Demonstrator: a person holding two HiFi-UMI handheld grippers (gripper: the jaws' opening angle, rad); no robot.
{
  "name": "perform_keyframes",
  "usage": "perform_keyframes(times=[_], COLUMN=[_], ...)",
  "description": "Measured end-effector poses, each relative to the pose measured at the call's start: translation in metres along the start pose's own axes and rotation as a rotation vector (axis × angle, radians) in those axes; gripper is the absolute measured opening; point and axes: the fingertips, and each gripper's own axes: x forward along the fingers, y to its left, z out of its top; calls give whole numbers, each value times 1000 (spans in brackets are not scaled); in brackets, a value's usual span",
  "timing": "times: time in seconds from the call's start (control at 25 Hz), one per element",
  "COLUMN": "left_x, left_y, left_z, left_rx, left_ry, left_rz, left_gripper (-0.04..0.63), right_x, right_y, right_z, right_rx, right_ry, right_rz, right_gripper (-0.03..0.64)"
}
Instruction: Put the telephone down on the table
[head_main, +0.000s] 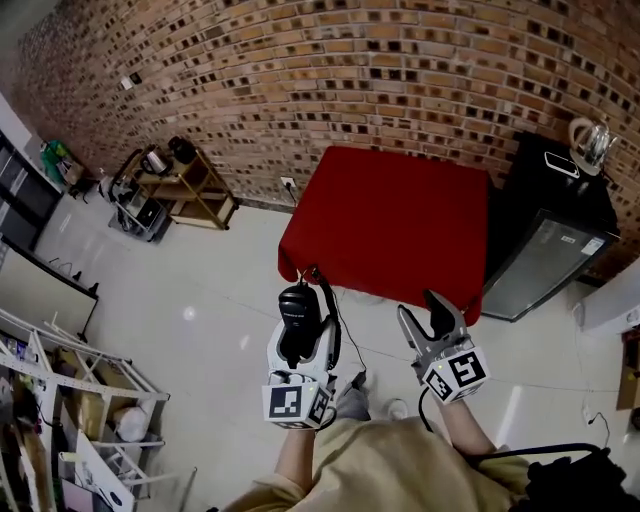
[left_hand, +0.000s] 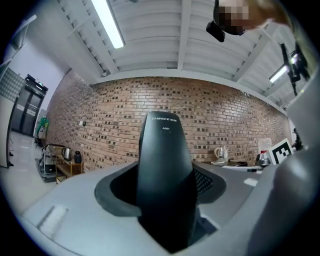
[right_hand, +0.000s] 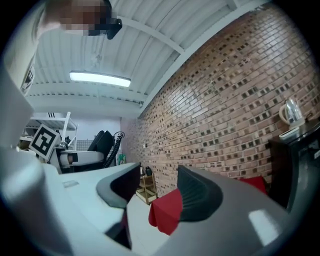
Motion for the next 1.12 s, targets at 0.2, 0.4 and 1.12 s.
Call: perform_keyframes(times=[0.2, 0.4, 1.12], left_x=[61, 114, 377], left_y=[43, 74, 104], left_z=[-49, -86, -246], left_rx=[-9, -22, -1], left_ry=[-15, -52, 28], left_rz=[-39, -100, -237], left_gripper=[278, 278, 278], right_x=[59, 109, 212], right_y=[-29, -78, -296], right_z=[-41, -71, -167], right_rx=[-40, -55, -63], right_ry=[26, 23, 12], right_rz=[-17, -75, -248], right_gripper=[221, 221, 221])
